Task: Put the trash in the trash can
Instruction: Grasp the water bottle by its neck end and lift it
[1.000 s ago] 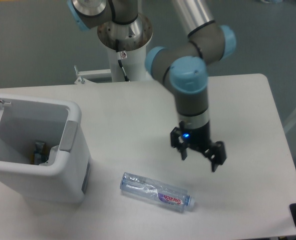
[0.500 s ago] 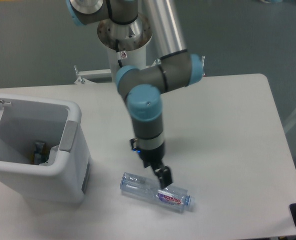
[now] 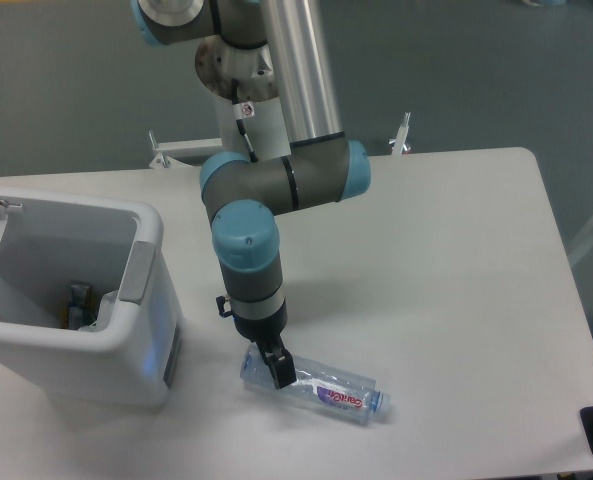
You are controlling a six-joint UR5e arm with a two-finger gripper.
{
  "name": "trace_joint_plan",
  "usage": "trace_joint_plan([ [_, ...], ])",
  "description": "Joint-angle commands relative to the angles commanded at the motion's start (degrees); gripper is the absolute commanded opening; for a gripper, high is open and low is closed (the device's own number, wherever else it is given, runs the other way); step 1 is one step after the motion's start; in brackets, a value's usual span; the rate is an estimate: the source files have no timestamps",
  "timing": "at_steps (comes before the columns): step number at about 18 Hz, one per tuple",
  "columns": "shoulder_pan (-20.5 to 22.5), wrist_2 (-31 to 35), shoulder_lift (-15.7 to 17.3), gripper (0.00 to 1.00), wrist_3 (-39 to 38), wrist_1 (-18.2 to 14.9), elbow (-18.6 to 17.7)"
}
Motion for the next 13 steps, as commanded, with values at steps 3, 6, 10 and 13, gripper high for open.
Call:
trace_joint_plan([
  [3,0.00,0.00,-1.32,1.00,-0.35,0.00,1.05],
  [6,0.00,0.09,-2.72,0.83,-0.44,-0.09,2.63],
  [10,0.00,0.09,-3.69,0.58,-2.28,-0.18,4.31],
  [13,0.17,0.09,-2.99,0.48,-6.49,-0.18,4.83],
])
